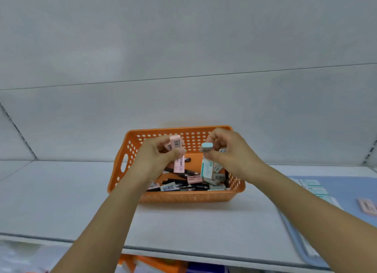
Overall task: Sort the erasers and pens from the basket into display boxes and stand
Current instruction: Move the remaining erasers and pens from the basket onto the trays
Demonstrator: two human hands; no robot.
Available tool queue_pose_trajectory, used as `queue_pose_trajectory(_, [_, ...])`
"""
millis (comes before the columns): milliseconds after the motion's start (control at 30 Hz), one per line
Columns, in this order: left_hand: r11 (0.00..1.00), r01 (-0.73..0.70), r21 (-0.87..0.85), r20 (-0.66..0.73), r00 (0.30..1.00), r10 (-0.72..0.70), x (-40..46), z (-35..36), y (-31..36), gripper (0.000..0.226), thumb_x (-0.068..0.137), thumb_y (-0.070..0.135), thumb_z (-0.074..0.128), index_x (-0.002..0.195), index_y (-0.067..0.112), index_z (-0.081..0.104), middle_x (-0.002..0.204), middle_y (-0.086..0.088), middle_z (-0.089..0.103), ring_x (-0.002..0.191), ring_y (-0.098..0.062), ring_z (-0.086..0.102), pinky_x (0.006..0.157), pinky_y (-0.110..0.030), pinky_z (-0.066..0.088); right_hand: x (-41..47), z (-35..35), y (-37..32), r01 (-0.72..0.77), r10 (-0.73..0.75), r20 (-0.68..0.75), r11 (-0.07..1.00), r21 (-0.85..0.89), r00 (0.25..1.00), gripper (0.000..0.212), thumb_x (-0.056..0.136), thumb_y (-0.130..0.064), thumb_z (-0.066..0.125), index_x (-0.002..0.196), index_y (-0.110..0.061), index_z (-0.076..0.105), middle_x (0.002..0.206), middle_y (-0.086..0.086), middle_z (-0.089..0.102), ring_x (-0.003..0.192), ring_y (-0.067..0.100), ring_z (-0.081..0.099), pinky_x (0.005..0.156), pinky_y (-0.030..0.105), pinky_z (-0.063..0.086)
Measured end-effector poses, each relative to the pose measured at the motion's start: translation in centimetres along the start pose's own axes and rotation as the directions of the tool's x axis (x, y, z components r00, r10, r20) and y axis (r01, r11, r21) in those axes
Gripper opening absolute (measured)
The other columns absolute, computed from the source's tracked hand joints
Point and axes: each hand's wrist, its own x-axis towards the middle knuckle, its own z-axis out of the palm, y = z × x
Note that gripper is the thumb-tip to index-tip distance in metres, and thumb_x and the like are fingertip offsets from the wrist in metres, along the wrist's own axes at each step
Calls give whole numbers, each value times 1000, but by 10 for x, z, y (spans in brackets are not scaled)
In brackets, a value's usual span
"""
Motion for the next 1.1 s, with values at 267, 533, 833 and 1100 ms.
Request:
queue_pose_trajectory(267, [946,-132,-296,153,971,184,-48,100,67,21,83,3,71,101,15,73,82,-2,71,72,-10,68,64,-24,54,-75,-134,20,-152,162,-11,949,275,987,19,81,7,69,82,-8,58,76,25,61,46,14,42,42,21,31])
queue_pose_trajectory(533, [949,21,-315,506,850,149,-82,263,92,25,84,4,72,107,13,72,80,-1,70,70,-12,67,64,-25,55,-163,-256,117,-564,565,62,825,-23,823,17,84,-1,70,94,5,59,68,15,60,54,19,43,47,26,33])
queue_pose_trajectory(833, [974,-47,221,549,832,-84,-67,385,76,36,80,26,77,113,21,65,108,-5,70,90,-24,69,84,-43,57,-192,-292,172,-717,727,30,683,-137,686,30,83,-19,74,107,-24,56,108,8,56,77,20,58,58,26,49])
queue_pose_trajectory(1100, [875,-322,363,431,890,149,-84,389,97,32,94,50,48,117,33,64,111,6,62,113,-14,47,88,-35,46,-191,-297,166,-573,598,-68,790,219,799,17,86,-7,70,100,-10,61,79,5,66,62,14,54,54,24,41])
